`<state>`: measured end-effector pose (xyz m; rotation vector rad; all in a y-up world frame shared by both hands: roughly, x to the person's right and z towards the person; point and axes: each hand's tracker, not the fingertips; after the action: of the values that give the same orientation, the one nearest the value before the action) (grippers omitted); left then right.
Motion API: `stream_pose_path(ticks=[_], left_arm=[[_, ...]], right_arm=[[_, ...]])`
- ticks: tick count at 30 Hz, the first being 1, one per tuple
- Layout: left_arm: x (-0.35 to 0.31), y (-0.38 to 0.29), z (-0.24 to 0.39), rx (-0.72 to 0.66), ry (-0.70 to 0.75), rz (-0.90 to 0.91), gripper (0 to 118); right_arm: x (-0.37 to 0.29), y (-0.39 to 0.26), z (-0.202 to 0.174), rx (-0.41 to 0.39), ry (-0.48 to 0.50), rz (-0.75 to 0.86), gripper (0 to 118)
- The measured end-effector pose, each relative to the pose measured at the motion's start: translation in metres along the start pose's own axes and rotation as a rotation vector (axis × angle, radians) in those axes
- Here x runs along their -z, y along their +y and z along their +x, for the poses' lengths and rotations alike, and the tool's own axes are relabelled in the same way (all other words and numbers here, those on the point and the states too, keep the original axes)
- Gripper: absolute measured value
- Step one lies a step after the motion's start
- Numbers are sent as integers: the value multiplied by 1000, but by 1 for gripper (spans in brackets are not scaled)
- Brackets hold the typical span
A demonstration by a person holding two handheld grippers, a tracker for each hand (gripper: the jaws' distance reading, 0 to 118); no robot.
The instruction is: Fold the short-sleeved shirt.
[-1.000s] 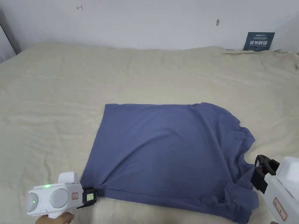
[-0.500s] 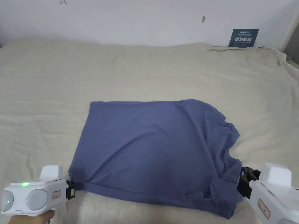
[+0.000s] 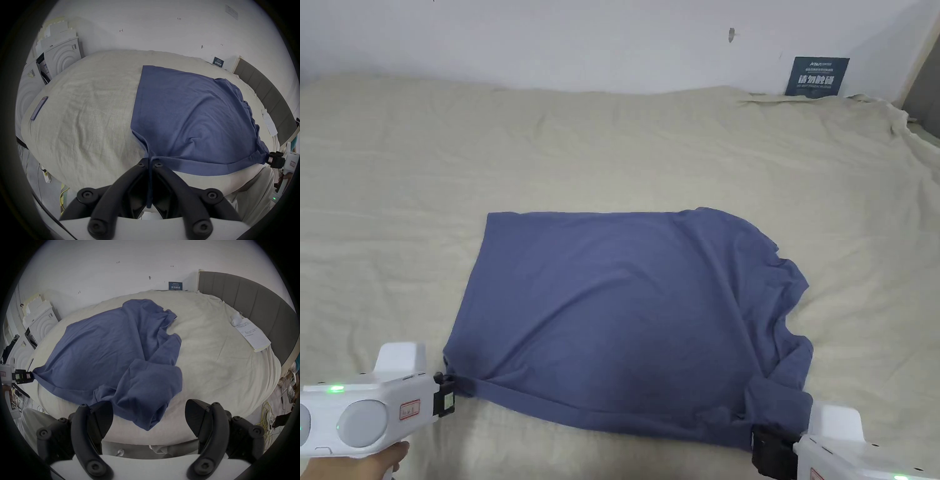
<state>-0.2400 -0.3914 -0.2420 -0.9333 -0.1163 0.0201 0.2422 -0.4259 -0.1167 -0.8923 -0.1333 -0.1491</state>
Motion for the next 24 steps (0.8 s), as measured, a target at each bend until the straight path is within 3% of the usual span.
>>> stream_pose_path(ticks=[1,2,5,6,18,24], left_arm=[[0,-1,0,-2,0,-1,1],[1,-1,-1,-5,0,-2,1],[2,-3,-2,-15,-2,-9,1],[4,-4,-4,-17,-3,-10,1],[-1,1,-5,-34,-6,19,1],[-1,29,-7,-35,-3,60,1]], right_arm=[[2,-1,0,1,5,-2,88],[3,-2,0,2,11,-1,77],[8,-2,-3,-24,10,-17,13],[10,-3,-3,-31,23,-15,7],[-36,21,-7,-16,72,132,4],[-48,69,-15,-60,76,235,4]])
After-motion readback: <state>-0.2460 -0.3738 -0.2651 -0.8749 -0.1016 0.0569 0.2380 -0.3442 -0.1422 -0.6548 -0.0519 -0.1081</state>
